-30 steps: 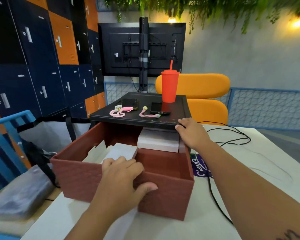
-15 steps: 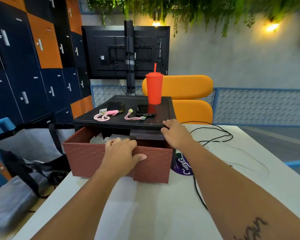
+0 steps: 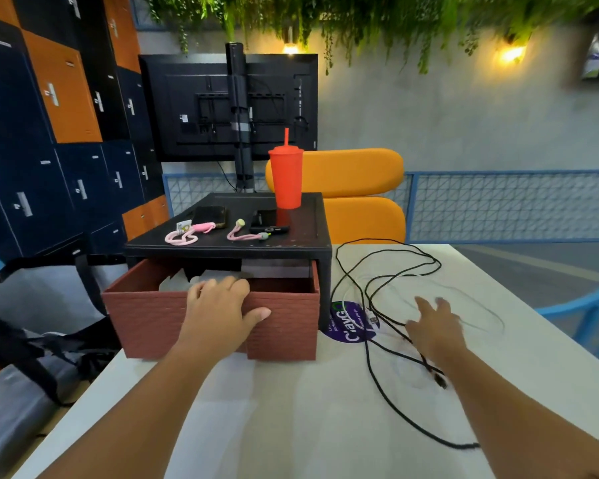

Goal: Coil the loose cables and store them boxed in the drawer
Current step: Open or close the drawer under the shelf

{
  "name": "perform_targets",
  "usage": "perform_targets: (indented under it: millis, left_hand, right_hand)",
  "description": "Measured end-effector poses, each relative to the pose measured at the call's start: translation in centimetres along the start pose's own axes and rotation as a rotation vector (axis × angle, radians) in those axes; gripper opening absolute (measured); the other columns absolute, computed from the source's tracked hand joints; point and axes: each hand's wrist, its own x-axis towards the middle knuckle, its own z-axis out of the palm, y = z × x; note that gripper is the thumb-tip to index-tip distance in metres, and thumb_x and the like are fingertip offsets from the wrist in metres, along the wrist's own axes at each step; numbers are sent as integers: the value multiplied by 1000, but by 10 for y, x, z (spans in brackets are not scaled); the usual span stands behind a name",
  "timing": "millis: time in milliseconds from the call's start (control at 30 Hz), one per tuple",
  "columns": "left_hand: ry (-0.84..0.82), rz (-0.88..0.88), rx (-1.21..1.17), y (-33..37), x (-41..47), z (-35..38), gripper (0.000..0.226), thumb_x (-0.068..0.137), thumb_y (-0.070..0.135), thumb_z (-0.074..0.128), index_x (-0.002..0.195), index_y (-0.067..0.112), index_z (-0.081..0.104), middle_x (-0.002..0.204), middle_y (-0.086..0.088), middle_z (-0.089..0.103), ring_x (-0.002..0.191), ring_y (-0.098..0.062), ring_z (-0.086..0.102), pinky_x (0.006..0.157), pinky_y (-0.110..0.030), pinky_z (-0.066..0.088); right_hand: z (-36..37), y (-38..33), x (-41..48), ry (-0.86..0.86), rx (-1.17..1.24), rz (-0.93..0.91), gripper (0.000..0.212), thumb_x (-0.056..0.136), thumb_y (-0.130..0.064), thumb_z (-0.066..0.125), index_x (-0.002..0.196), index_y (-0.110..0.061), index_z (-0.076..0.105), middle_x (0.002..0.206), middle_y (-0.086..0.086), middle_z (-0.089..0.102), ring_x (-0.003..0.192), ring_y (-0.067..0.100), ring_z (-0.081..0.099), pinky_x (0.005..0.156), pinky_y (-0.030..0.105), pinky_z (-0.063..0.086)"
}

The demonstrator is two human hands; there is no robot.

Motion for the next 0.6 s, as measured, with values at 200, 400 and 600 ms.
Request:
perform_targets:
  millis: [200, 400, 600]
  left_hand:
    - [16, 25, -2, -2, -2, 6, 46, 83, 54, 55, 110, 17, 52, 112, -3, 55, 110, -27, 47, 109, -45, 19]
    - [8, -18, 32, 4, -12, 10, 66, 78, 48, 66, 132, 17, 43, 134, -7, 45, 132, -29, 32, 112, -53, 6]
    - [37, -124, -54, 29, -48, 29, 100, 71, 33, 75, 149, 15, 16, 156, -14, 13, 143, -38, 9, 109, -60, 14]
  right_hand:
    - [-13, 83, -9, -91, -185, 216, 59, 94, -45, 30, 147, -28, 11, 154, 2, 14, 136, 37, 22, 108, 44, 26]
    - [-8, 89, -33, 139, -242, 113, 34, 96, -28, 32, 122, -20, 54, 117, 10, 52, 113, 32, 42, 93, 37, 38]
    - [-10, 85, -64, 145, -96, 68, 30, 96, -29, 38, 110, -14, 61, 112, 8, 63, 109, 28, 52, 86, 32, 41]
